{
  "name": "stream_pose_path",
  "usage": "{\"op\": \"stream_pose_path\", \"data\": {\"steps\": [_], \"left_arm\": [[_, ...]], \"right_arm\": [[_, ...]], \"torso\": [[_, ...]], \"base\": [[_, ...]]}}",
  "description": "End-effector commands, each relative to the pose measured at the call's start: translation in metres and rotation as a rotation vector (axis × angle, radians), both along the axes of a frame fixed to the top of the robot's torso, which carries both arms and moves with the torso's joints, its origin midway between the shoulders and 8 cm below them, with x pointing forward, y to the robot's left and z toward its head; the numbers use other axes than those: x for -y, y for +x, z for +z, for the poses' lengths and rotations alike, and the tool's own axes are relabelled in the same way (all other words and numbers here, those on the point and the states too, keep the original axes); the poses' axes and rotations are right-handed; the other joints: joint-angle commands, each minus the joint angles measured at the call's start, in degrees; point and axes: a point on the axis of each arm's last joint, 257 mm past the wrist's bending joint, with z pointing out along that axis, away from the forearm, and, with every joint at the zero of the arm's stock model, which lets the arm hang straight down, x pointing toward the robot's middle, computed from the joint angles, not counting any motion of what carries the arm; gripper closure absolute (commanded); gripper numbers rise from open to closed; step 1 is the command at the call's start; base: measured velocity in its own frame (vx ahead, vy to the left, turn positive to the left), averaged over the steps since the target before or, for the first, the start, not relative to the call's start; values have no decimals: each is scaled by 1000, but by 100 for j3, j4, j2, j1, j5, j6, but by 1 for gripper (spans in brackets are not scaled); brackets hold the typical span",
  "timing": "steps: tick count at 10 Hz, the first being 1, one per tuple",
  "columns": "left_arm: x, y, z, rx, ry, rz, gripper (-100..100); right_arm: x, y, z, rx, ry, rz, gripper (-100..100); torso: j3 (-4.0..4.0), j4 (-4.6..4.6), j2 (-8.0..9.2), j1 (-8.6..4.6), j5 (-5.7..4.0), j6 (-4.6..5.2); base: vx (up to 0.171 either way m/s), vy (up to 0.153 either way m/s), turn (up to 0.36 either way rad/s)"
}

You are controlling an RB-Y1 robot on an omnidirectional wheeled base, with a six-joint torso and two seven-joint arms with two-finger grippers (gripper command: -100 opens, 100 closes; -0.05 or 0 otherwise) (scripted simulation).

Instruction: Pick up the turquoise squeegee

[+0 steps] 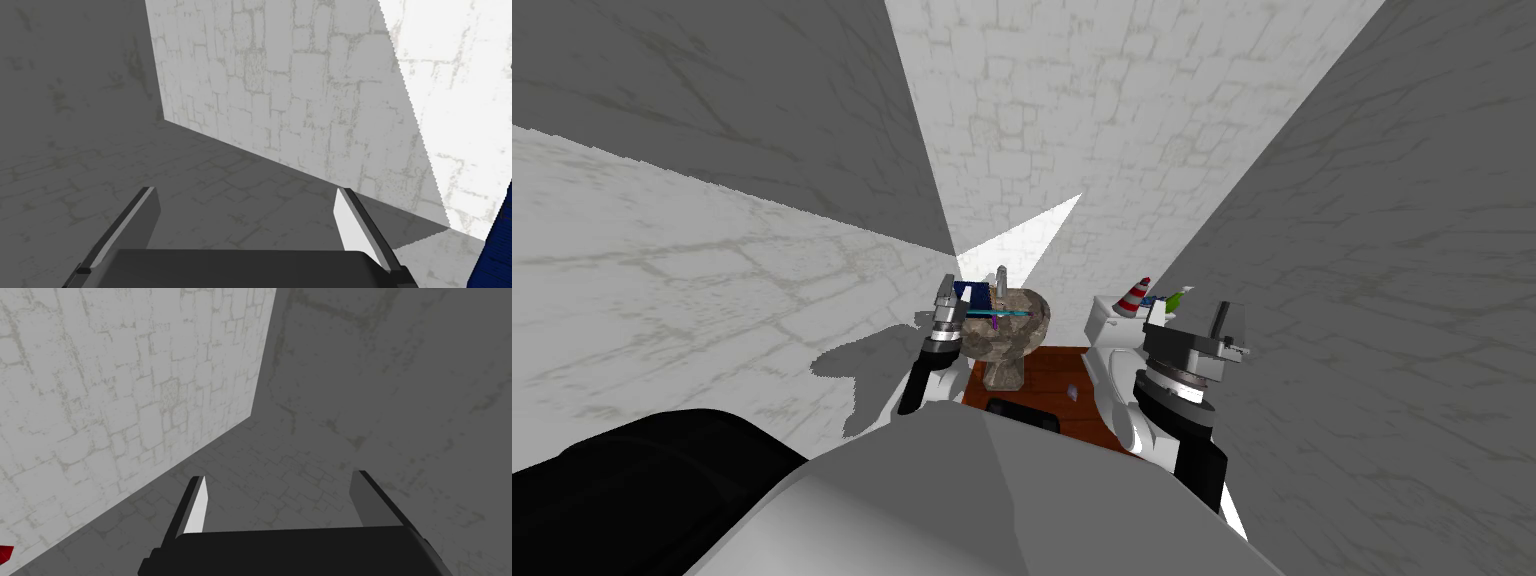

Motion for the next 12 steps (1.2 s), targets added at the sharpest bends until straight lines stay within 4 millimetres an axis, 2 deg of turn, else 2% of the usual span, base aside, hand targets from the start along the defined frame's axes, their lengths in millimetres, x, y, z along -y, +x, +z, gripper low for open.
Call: {"op": "stream_pose_path", "data": {"steps": [1,2,4,5,11,12], "left_arm": [[7,5,-10,-30,28,-27,-100],[10,8,-16,-48,37,-39,-100],[21,24,-51,-143,45,-86,-100],[21,24,-51,-143,45,-86,-100],[37,46,-118,-315,12,-142,-100],[40,51,-138,-367,-4,-155,-100]], "right_arm": [[0,0,0,0,0,0,0],[0,0,0,0,0,0,0],[0,0,0,0,0,0,0],[0,0,0,0,0,0,0],[0,0,0,0,0,0,0],[0,0,0,0,0,0,0]], "torso": [[0,0,0,0,0,0],[1,0,2,-7,-1,0],[5,2,10,-30,-6,0],[10,4,18,-46,-10,0],[5,2,9,-29,-7,1],[4,2,7,-25,-6,0]], "base": [[-8,-24,13],[-17,-54,19],[-43,-109,39],[-44,-106,21],[-24,-70,24],[-30,-80,39]]}}
